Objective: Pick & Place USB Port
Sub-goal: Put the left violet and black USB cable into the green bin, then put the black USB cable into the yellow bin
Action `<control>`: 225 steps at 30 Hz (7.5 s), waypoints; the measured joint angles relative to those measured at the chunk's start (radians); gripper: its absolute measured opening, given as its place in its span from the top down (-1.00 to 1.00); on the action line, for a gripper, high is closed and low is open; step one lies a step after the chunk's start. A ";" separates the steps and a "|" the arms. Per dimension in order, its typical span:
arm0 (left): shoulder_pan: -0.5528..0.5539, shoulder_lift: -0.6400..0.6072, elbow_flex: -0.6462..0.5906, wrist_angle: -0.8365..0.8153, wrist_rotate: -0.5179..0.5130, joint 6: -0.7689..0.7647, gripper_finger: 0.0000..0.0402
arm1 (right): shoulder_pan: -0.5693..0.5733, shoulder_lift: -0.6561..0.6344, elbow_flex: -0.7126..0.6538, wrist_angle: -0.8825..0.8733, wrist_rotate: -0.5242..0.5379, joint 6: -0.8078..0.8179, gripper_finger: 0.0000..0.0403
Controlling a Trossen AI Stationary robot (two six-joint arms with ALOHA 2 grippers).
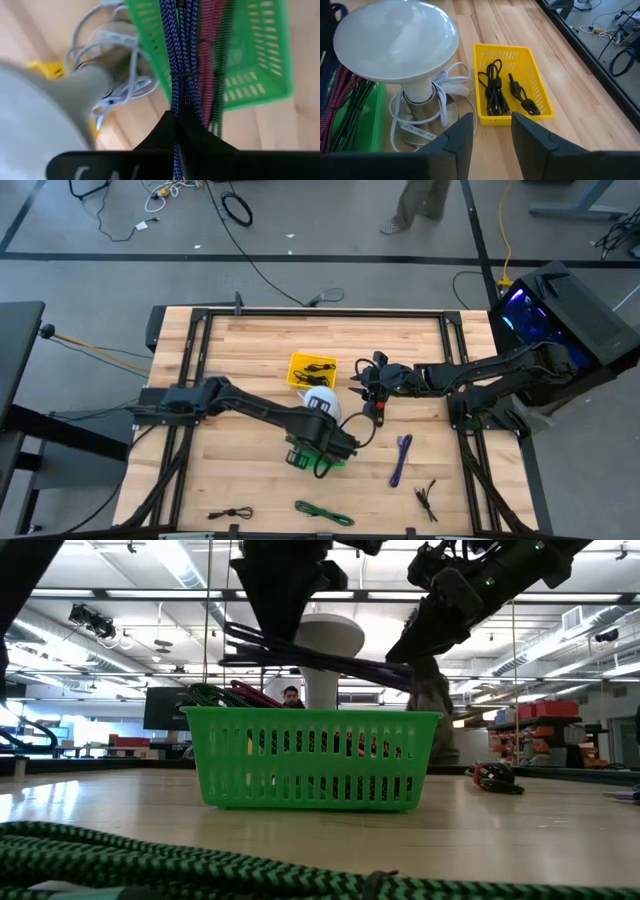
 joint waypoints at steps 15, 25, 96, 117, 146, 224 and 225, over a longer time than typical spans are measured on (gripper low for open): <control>-0.011 0.038 0.030 0.000 0.011 -0.001 0.92 | 0.000 0.000 0.000 -0.004 0.000 -0.006 0.33; -0.017 0.038 0.030 0.000 0.072 -0.072 0.94 | 0.000 0.000 0.000 -0.005 0.000 -0.010 0.33; -0.651 -0.188 -0.468 0.279 0.295 -1.675 0.44 | 0.002 0.000 0.000 -0.020 -0.055 0.035 0.33; -0.663 -0.188 -0.716 0.511 0.280 -1.546 -0.01 | 0.006 0.000 0.000 -0.005 -0.081 0.034 0.33; -0.461 -0.365 -0.586 0.014 -0.062 -1.108 0.86 | 0.006 0.000 0.000 0.004 -0.080 0.005 0.33; 0.694 -0.602 -1.041 1.149 0.125 0.253 0.12 | 0.086 0.000 0.000 0.067 -0.060 0.027 0.33; 0.702 -0.613 -1.041 1.119 0.104 0.247 0.13 | 0.086 0.000 -0.001 0.065 -0.041 0.024 0.33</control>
